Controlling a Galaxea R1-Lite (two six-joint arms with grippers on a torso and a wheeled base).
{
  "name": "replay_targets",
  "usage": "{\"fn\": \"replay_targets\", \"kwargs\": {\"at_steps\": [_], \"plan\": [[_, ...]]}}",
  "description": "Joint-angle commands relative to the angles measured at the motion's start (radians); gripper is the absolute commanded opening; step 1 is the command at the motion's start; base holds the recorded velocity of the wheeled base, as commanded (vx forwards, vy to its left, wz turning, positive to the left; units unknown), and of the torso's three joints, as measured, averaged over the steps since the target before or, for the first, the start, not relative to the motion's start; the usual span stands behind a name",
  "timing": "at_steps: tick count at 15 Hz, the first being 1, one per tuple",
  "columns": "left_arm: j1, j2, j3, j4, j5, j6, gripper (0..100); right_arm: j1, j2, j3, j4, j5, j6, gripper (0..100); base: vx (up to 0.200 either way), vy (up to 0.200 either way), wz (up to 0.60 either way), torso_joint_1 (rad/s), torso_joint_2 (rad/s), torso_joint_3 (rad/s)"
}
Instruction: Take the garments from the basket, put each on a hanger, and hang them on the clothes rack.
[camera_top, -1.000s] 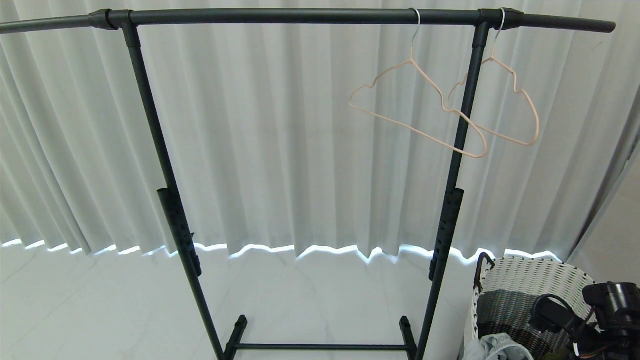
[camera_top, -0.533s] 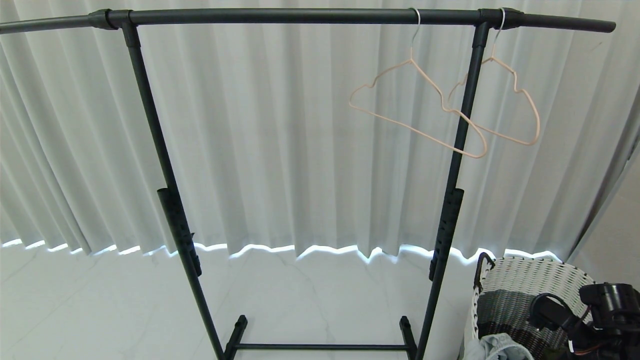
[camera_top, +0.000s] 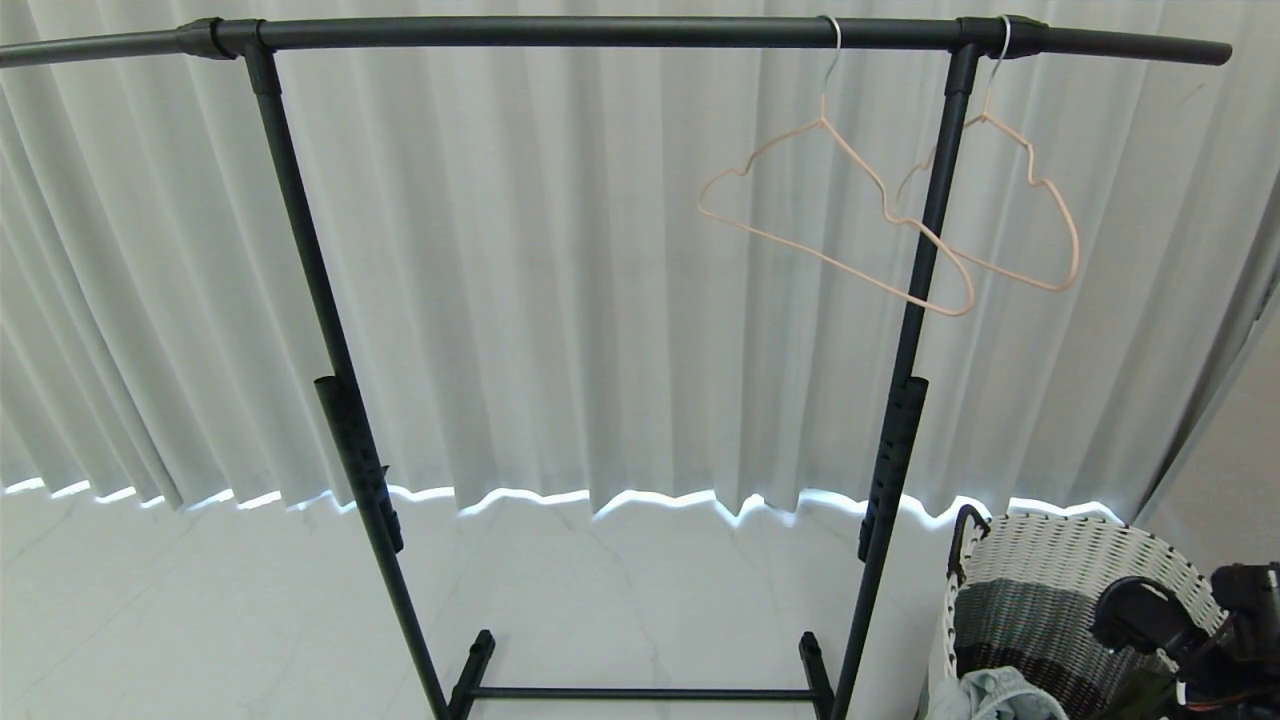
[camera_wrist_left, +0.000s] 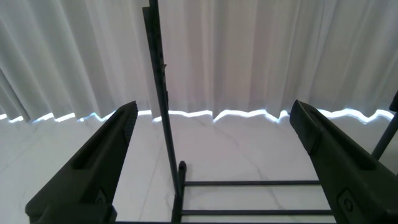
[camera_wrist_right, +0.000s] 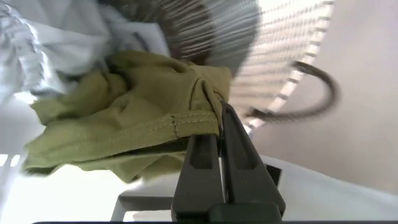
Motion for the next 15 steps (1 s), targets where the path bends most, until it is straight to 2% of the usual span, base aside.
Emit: {"fn": "replay_targets", "kwargs": {"at_steps": [1,3,6,7,8,9,11,15], "plan": [[0.0,0.0,0.0,0.0,0.0,0.0,100,-0.023,-0.282,0.018,0.105,-0.019,-0.001,0,0.0,0.0,0.0,0.0,0.0,0.0],[0.0,0.0,0.0,0.0,0.0,0.001,100,-0.046,-0.458,-0.076,0.339,-0.019,-0.001,0,0.0,0.0,0.0,0.0,0.0,0.0],[0.0,0.0,0.0,0.0,0.0,0.0,100,-0.049,-0.734,-0.339,0.911,-0.018,0.004,0,0.0,0.0,0.0,0.0,0.0,0.0],[0.0,0.0,0.0,0.0,0.0,0.001,100,-0.049,-0.789,-0.393,1.027,-0.018,0.004,0,0.0,0.0,0.0,0.0,0.0,0.0],[0.0,0.0,0.0,0.0,0.0,0.0,100,-0.049,-0.894,-0.487,1.215,-0.018,0.004,0,0.0,0.0,0.0,0.0,0.0,0.0],[0.0,0.0,0.0,0.0,0.0,0.0,100,-0.051,-0.953,-0.545,1.313,-0.018,0.004,0,0.0,0.0,0.0,0.0,0.0,0.0],[0.0,0.0,0.0,0.0,0.0,0.0,100,-0.051,-1.042,-0.628,1.432,-0.018,0.004,0,0.0,0.0,0.0,0.0,0.0,0.0],[0.0,0.0,0.0,0.002,-0.001,0.0,100,-0.051,-1.136,-0.668,1.489,-0.018,0.004,0,0.0,0.0,0.0,0.0,0.0,0.0]]}}
